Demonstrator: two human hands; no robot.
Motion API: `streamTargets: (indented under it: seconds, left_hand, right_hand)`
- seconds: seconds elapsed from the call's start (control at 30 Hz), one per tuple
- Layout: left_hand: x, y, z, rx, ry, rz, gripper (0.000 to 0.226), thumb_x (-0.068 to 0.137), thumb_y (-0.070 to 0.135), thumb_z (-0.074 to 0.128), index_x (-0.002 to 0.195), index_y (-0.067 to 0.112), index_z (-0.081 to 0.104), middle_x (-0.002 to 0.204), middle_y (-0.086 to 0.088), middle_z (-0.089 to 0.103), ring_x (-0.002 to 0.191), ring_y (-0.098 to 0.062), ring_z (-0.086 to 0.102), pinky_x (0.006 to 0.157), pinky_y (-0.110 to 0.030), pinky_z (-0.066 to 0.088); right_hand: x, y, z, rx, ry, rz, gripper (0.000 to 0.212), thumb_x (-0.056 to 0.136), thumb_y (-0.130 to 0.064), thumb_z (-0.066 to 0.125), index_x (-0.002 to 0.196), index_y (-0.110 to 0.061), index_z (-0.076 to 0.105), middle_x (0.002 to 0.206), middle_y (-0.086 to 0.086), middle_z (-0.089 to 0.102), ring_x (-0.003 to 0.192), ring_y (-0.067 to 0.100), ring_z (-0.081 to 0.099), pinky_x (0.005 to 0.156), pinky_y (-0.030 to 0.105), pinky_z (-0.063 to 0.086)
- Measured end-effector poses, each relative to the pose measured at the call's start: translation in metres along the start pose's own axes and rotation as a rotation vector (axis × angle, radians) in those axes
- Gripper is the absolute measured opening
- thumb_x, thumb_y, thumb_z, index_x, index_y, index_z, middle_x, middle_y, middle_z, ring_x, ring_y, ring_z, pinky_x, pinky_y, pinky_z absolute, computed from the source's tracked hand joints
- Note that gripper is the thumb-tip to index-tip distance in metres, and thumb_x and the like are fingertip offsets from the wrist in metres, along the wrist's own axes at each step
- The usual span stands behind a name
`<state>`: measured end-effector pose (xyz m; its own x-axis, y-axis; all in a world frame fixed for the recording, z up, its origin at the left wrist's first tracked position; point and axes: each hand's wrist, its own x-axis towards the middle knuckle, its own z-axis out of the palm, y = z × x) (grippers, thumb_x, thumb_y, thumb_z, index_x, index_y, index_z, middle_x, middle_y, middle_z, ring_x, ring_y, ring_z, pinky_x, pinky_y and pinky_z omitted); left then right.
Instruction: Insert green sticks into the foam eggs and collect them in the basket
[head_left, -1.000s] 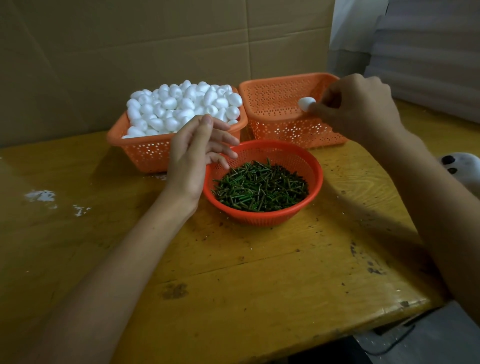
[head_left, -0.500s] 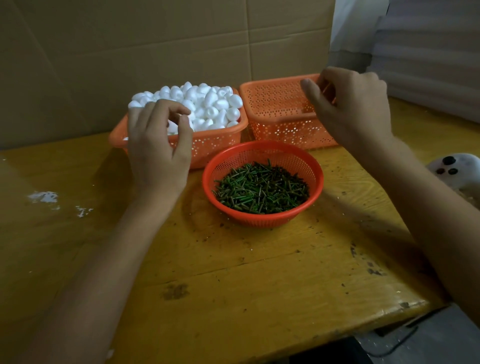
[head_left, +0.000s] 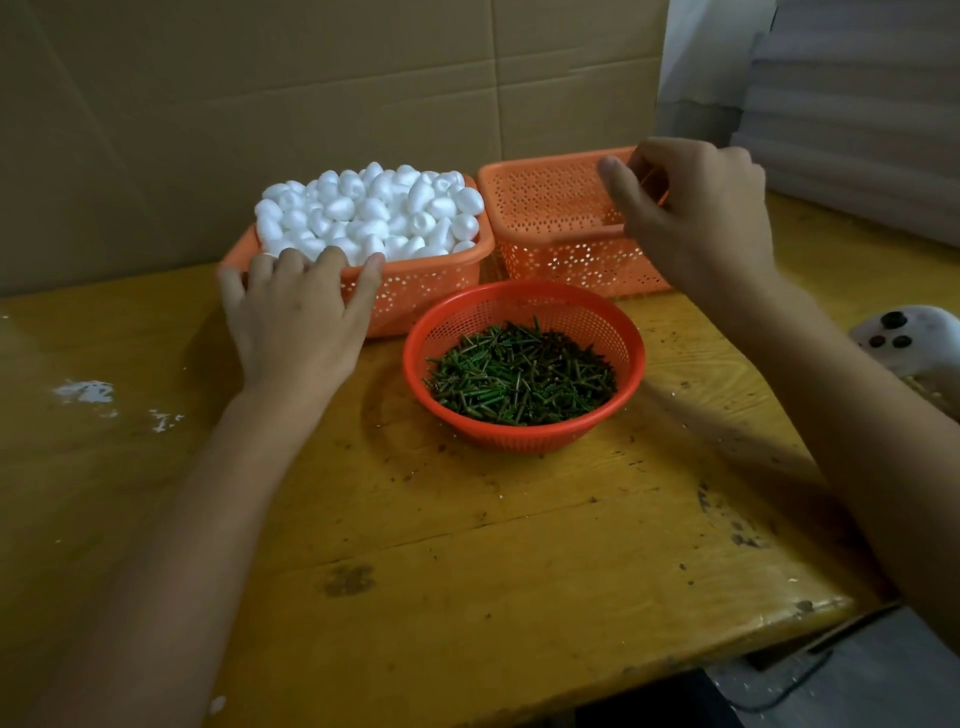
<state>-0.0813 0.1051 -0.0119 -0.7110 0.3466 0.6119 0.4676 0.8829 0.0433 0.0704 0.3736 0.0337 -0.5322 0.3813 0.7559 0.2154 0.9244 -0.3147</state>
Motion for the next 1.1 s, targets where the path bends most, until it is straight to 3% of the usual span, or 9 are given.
streamTargets:
  seconds: [0.27,0.43,0.5,0.63,0.8,0.87,0.97,1.03,1.1]
  left_hand:
    - [0.006,-0.003,0.000,-0.119,0.021,-0.060,0.065,0.110,0.056,0.033,0.102,0.011,0.080,0.104,-0.015,0.074,0.122,-0.035,0.052,0.108,-0.050,0.031]
    - [0.007,-0.002,0.005,-0.139,0.049,-0.035,0.063,0.111,0.054,0.033,0.095,0.012,0.077,0.099,-0.012,0.073,0.106,-0.032,0.061,0.105,-0.050,0.034]
    - [0.007,-0.003,0.006,-0.156,0.067,-0.020,0.059,0.111,0.051,0.034,0.096,0.011,0.076,0.107,-0.009,0.073,0.104,-0.030,0.063,0.104,-0.049,0.035]
    - [0.007,-0.005,0.006,-0.208,0.122,0.000,0.048,0.111,0.041,0.044,0.117,0.007,0.077,0.144,-0.009,0.064,0.130,-0.029,0.058,0.109,-0.047,0.037]
    - [0.004,-0.003,0.001,-0.405,0.261,-0.001,0.036,0.106,0.028,0.054,0.124,0.004,0.074,0.150,-0.009,0.060,0.137,-0.026,0.056,0.112,-0.042,0.045]
    - [0.003,-0.002,-0.004,-0.458,0.358,0.029,0.029,0.104,0.022,0.059,0.119,0.005,0.076,0.144,-0.008,0.064,0.133,-0.024,0.060,0.109,-0.032,0.046]
    - [0.002,0.003,-0.011,-0.514,0.470,0.083,0.017,0.098,0.015,0.067,0.104,0.007,0.081,0.130,-0.005,0.073,0.122,-0.020,0.068,0.098,-0.020,0.047]
    - [0.001,0.006,-0.013,-0.548,0.515,0.130,0.013,0.095,0.012,0.069,0.094,0.006,0.081,0.121,-0.005,0.077,0.115,-0.019,0.071,0.095,-0.022,0.051]
    - [-0.001,0.009,-0.013,-0.580,0.537,0.187,0.010,0.093,0.010,0.072,0.088,0.005,0.078,0.113,-0.005,0.078,0.106,-0.019,0.074,0.090,-0.036,0.058]
  right_hand:
    - [-0.001,-0.003,-0.004,0.041,-0.011,0.007,0.053,0.103,-0.059,0.043,0.086,-0.016,0.070,0.072,0.006,0.069,0.067,0.024,0.066,0.073,0.045,0.054]
    - [0.000,0.000,-0.003,0.059,-0.032,0.018,0.056,0.103,-0.059,0.042,0.088,-0.014,0.071,0.074,0.007,0.071,0.068,0.025,0.068,0.075,0.048,0.056]
    - [0.000,0.001,-0.003,0.066,-0.034,0.017,0.057,0.104,-0.059,0.041,0.088,-0.013,0.071,0.074,0.008,0.071,0.067,0.026,0.068,0.074,0.049,0.057]
    - [0.001,0.004,-0.001,0.074,-0.037,0.010,0.059,0.104,-0.059,0.040,0.088,-0.012,0.071,0.074,0.009,0.070,0.067,0.028,0.068,0.072,0.051,0.056]
    - [0.000,0.003,0.000,0.094,-0.051,-0.005,0.057,0.105,-0.057,0.041,0.088,-0.012,0.070,0.075,0.010,0.071,0.067,0.027,0.068,0.072,0.050,0.056]
    - [0.000,0.001,-0.002,0.139,-0.104,-0.045,0.054,0.106,-0.053,0.043,0.088,-0.010,0.070,0.076,0.010,0.071,0.066,0.027,0.068,0.070,0.053,0.057]
    - [-0.002,-0.006,-0.005,0.165,-0.302,-0.252,0.042,0.107,-0.045,0.049,0.088,-0.013,0.069,0.075,0.000,0.070,0.066,0.017,0.068,0.068,0.050,0.056]
    - [-0.006,-0.014,-0.004,0.208,-0.478,-0.384,0.034,0.106,-0.042,0.054,0.088,-0.016,0.070,0.076,-0.003,0.070,0.069,0.014,0.068,0.069,0.046,0.055]
    - [-0.011,-0.020,0.001,0.247,-0.614,-0.470,0.028,0.102,-0.043,0.060,0.094,-0.019,0.073,0.083,-0.006,0.071,0.077,0.010,0.068,0.073,0.041,0.055]
